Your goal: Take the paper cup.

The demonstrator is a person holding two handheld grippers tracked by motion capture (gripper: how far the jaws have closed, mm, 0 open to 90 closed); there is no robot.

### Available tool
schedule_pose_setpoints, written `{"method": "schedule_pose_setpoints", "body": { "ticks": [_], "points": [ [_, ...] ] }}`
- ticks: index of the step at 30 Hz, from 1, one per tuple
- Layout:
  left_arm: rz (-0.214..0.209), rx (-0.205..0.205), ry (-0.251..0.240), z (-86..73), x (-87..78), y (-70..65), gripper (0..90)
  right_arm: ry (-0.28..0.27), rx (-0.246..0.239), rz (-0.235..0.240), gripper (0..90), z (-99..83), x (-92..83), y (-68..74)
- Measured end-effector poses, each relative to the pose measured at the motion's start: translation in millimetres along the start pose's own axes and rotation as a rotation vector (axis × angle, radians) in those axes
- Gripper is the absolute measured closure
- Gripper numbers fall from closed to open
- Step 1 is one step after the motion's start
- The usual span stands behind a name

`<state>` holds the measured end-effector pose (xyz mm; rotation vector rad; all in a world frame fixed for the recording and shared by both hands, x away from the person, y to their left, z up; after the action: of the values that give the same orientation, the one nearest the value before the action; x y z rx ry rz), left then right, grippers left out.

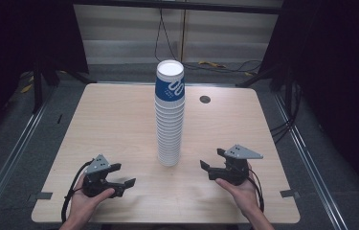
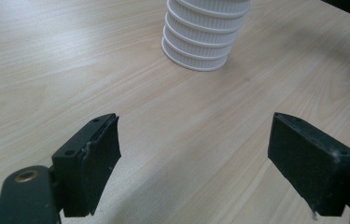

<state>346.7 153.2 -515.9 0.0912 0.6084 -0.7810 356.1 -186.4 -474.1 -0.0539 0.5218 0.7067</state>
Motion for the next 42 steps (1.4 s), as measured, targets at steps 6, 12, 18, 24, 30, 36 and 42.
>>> {"method": "schedule_pose_setpoints", "body": {
  "ticks": [6,12,18,24,30,36,42],
  "points": [
    [-0.01,-0.008,0.01,0.3,3.5,-3.2,16.9,-0.015,-0.015,0.023,20.0,12.8,-2.6,4.4],
    [-0.007,0.003,0.016,-0.1,4.2,-4.0,16.9,-0.039,-0.03,0.035,20.0,32.0,-3.7,5.4],
    [-0.005,0.026,0.013,-2.2,2.3,-5.2,16.9,-0.057,-0.043,0.069,24.8,52.6,-7.2,13.7],
    [-0.028,0.06,0.015,-2.0,2.6,-13.2,16.9,-0.085,-0.053,0.083,19.4,72.9,-10.8,15.9],
    [-0.043,0.04,0.017,-2.5,1.8,-12.7,18.1,-0.093,-0.051,0.11,18.4,87.5,-9.8,17.8],
    [-0.027,0.043,0.013,-3.2,3.2,-11.1,17.9,-0.122,-0.077,0.148,18.4,105.1,-10.1,26.2],
    [-0.024,0.04,0.009,-4.0,3.2,-9.3,17.9,-0.138,-0.086,0.173,19.1,117.8,-12.0,29.4]
  ]
}}
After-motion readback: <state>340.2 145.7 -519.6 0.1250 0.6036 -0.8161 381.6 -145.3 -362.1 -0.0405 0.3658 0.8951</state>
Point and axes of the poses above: each handheld gripper's, and its own axes: x roughly forward along the jaws, z roughly out of its top, y roughly to its left, the point moved 6 cm from there along x, roughly forward along the jaws, and after that the axes turned 7 degrees about z, right-handed, at the moved point
